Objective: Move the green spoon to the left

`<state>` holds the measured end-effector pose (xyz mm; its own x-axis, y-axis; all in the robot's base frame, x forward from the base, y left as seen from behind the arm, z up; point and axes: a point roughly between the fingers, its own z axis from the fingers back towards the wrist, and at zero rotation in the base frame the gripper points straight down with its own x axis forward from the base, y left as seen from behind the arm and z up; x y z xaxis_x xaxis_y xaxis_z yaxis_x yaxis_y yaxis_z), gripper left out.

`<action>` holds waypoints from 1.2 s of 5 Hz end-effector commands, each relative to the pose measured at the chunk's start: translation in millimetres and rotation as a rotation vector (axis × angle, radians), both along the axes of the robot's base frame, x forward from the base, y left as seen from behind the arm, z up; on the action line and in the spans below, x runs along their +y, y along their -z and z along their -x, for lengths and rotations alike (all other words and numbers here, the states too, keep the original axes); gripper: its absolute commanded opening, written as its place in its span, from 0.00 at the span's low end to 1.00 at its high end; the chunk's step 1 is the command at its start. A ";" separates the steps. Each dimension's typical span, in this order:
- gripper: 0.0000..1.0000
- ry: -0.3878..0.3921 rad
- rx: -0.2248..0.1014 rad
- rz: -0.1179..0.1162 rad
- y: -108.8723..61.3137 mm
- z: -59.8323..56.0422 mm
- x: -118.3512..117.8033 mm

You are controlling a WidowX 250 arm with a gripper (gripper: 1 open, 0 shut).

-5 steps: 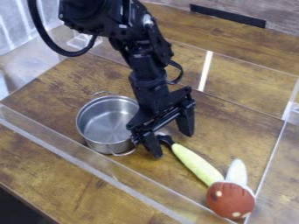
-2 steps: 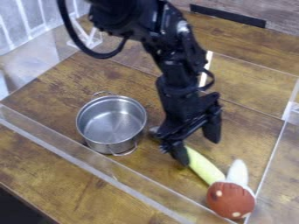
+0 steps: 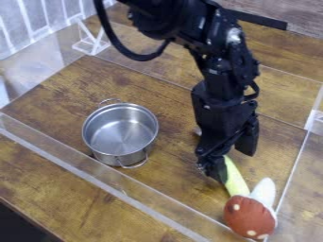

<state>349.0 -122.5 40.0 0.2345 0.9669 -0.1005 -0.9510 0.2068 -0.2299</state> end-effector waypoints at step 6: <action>1.00 -0.044 0.017 -0.087 1.9 16.6 -19.2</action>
<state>335.3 -131.1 26.2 0.1646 0.9863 -0.0112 -0.9713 0.1601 -0.1761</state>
